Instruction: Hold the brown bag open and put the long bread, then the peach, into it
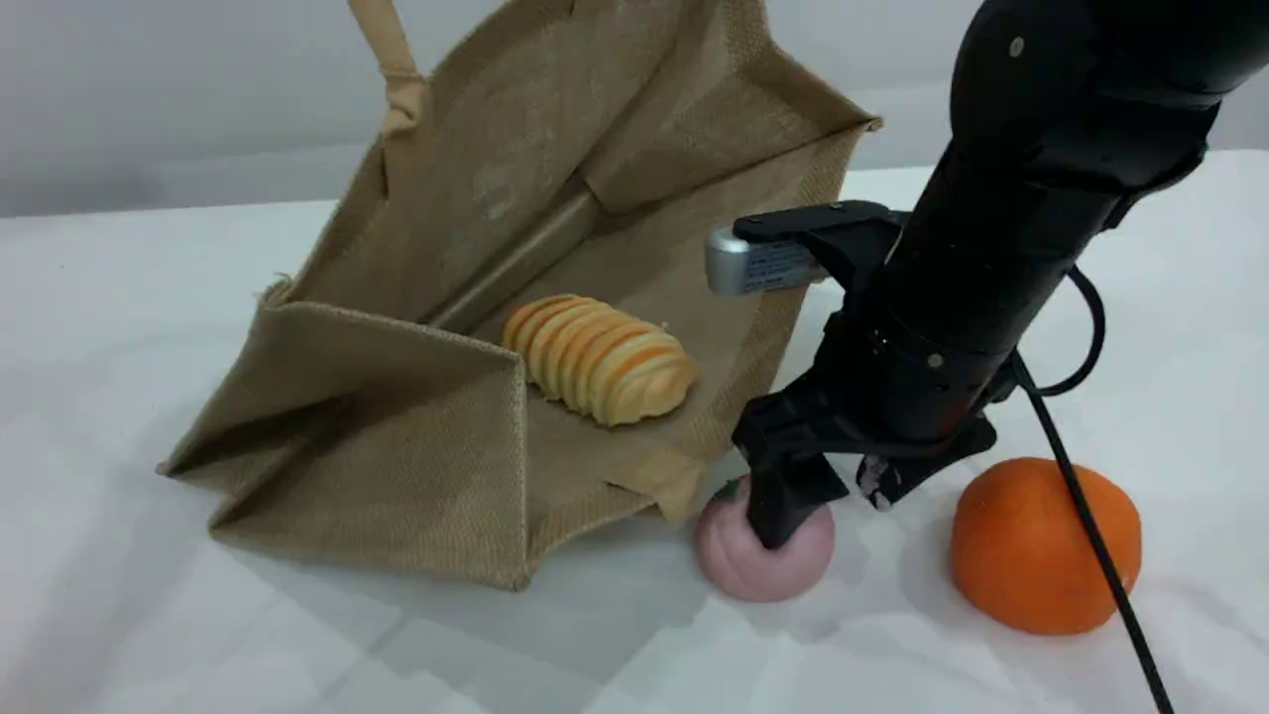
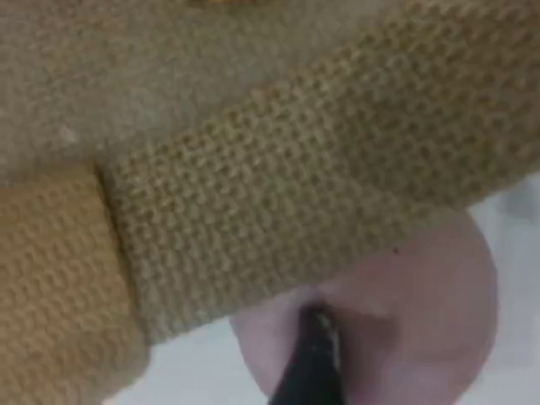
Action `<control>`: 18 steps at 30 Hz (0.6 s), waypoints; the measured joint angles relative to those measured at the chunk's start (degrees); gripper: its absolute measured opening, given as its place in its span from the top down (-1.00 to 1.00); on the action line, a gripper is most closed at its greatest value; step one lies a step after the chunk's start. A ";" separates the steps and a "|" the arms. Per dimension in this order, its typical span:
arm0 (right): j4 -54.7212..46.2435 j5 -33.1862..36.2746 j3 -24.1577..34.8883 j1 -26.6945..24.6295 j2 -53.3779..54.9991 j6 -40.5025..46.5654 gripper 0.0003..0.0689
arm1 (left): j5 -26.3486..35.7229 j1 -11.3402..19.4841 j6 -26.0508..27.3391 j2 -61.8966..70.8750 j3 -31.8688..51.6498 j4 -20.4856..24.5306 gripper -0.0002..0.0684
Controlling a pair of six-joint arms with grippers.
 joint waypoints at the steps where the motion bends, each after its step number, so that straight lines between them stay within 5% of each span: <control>1: 0.96 0.06 0.00 0.08 0.00 -0.60 -0.58 | 0.00 0.00 0.00 0.00 0.00 0.00 0.74; 8: 8.29 0.20 0.00 3.60 0.00 -6.98 -0.21 | 0.00 0.00 0.00 0.05 0.00 0.00 0.74; 18: 7.81 0.73 0.00 4.48 -0.06 -8.32 0.71 | 0.00 0.00 0.00 0.05 0.00 0.00 0.74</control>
